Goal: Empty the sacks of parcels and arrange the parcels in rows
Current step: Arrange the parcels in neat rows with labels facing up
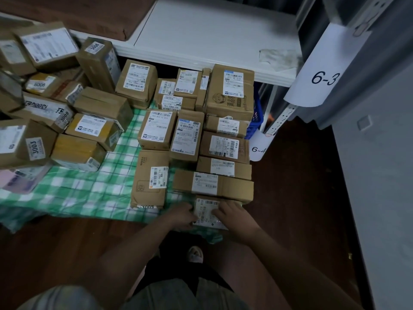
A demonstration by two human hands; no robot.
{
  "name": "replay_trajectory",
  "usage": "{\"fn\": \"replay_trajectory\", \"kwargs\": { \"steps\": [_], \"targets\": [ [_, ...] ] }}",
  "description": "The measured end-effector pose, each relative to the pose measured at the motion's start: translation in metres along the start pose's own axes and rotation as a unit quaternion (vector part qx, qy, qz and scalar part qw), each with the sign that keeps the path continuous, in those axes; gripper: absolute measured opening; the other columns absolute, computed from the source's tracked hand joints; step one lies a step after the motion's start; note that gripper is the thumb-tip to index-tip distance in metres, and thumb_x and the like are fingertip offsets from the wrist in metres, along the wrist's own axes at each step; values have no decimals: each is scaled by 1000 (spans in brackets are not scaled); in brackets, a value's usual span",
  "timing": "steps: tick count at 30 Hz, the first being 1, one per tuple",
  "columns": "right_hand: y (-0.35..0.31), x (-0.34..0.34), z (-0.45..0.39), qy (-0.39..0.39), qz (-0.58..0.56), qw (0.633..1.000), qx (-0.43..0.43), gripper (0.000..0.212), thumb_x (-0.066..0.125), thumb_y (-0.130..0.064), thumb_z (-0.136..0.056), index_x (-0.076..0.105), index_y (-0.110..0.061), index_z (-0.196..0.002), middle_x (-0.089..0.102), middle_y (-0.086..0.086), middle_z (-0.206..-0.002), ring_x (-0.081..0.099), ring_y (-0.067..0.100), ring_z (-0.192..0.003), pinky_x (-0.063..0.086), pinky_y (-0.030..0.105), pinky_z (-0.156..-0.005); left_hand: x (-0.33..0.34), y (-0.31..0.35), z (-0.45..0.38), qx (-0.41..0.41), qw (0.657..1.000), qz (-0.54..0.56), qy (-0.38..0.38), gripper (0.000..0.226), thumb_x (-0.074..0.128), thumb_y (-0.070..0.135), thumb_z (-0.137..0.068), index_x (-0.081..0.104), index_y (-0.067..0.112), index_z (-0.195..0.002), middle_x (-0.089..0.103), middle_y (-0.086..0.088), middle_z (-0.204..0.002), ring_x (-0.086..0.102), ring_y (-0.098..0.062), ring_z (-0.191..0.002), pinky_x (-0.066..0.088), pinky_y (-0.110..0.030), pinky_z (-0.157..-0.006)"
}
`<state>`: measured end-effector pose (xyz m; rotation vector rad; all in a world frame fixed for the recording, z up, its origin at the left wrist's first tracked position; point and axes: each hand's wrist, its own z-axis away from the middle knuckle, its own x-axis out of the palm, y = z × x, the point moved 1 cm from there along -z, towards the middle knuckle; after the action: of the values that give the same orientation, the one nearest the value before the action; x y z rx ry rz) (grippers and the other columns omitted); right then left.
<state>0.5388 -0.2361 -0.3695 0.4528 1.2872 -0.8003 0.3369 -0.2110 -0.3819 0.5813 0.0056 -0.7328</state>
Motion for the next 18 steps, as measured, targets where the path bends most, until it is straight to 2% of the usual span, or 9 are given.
{"fn": "replay_trajectory", "kwargs": {
  "steps": [3, 6, 7, 9, 11, 13, 16, 18],
  "targets": [
    [-1, -1, 4, 8, -4, 1000, 17, 85, 92, -44, -35, 49, -22, -105, 60, 2, -92, 63, 21, -76, 54, 30, -59, 3, 1, 2, 11, 1000, 1, -10, 14, 60, 10, -93, 58, 7, -107, 65, -13, -116, 67, -21, -91, 59, -32, -79],
    [-1, -1, 7, -6, -18, 999, 41, 87, 93, -41, -34, 49, -21, -106, 60, 3, -94, 63, 23, -79, 54, 32, -60, 5, 3, 7, 20, 999, 10, -25, 24, 57, 7, -94, 56, 2, -118, 63, -14, -121, 66, -19, -92, 58, -24, -70],
    [-1, -1, 6, -18, -12, 999, 42, 85, 92, -41, -39, 49, -21, -108, 59, 5, -97, 63, 24, -83, 54, 34, -62, 4, 3, 8, 27, 999, 1, -25, 25, 57, 8, -95, 56, 2, -119, 63, -14, -121, 65, -19, -92, 57, -24, -72],
    [-2, -3, 5, -43, -27, 998, 48, 67, 83, -42, -61, 50, -17, -115, 57, 9, -108, 59, 30, -97, 52, 40, -73, 3, 3, 12, 44, 998, -36, -19, 25, 56, 12, -95, 59, 2, -118, 65, -12, -118, 63, -18, -91, 55, -26, -79],
    [-8, -8, 3, -24, -47, 997, 58, 47, 65, -43, -81, 53, -14, -116, 53, 10, -113, 55, 31, -103, 48, 42, -80, -2, 0, 14, 65, 993, -101, 1, 25, 55, 21, -96, 63, 4, -114, 66, -9, -109, 61, -15, -86, 51, -23, -71],
    [-11, -15, -2, 16, -43, 998, 53, 37, 55, -43, -85, 57, -15, -109, 54, 8, -106, 57, 29, -96, 49, 40, -73, -11, -3, 16, 78, 987, -135, 33, 28, 52, 24, -97, 66, 2, -107, 64, -8, -101, 58, -17, -83, 42, -21, -60],
    [-17, -22, -16, 47, -53, 997, 44, 32, 52, -38, -85, 60, -14, -104, 56, 7, -100, 58, 28, -87, 51, 38, -67, -31, -11, 23, 78, 986, -129, 74, 27, 47, 14, -97, 65, -3, -107, 63, -15, -105, 61, -29, -97, 40, -24, -69],
    [-23, -26, -28, 64, -58, 996, 27, 31, 49, -37, -84, 61, -13, -100, 56, 7, -97, 58, 27, -79, 50, 36, -64, -44, -19, 28, 84, 986, -115, 89, 23, 46, 12, -97, 65, -1, -96, 60, -16, -99, 60, -30, -91, 41, -28, -72]
  ]
}}
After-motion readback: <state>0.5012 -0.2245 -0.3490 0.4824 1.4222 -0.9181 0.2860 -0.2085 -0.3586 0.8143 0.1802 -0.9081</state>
